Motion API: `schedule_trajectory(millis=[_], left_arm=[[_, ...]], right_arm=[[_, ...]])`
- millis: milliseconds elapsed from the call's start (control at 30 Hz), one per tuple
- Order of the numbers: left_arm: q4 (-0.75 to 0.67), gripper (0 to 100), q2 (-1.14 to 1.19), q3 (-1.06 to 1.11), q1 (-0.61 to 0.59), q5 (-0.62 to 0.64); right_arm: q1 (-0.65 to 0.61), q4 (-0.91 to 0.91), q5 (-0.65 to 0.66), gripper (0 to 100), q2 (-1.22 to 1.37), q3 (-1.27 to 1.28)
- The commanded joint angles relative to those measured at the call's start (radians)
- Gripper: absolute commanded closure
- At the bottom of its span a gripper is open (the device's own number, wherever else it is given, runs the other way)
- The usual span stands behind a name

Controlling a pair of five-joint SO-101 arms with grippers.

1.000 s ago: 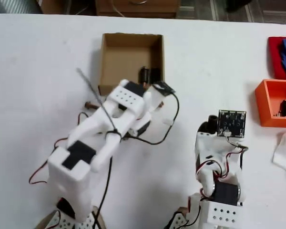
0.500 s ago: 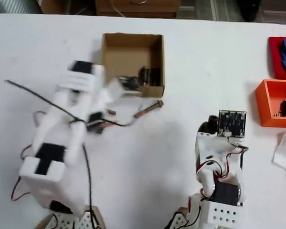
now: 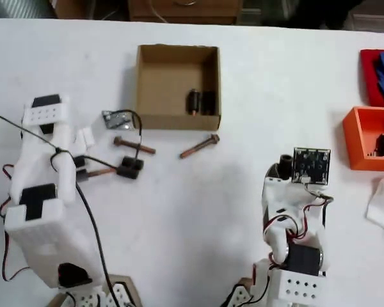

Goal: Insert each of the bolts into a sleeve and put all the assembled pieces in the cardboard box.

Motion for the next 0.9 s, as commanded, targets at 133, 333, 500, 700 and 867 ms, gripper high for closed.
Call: schedule_trajectory(millis=[133,333,500,700,867], left_arm=[[-0.028,89,0.005,-0.002,-0.012,-0.117],[-0.043,90,0.009,-0.010,-0.012,-0.114],[-0.026,90,0.005,-0.102,-0.015,-0.107],[0.169,92,0.005,-0.305,0.029,0.308],[0.209,92,0.009,-0.437,0.032,1.163]], right_arm=[[0.005,0.007,-0.008,97.5,-0.022,-0.003],[0.005,0.008,-0.008,97.5,-0.022,-0.003],[0.005,0.008,-0.008,97.5,-0.022,-0.003],[0.005,0.007,-0.008,97.5,-0.022,-0.003],[0.005,0.007,-0.008,97.5,-0.022,-0.003]])
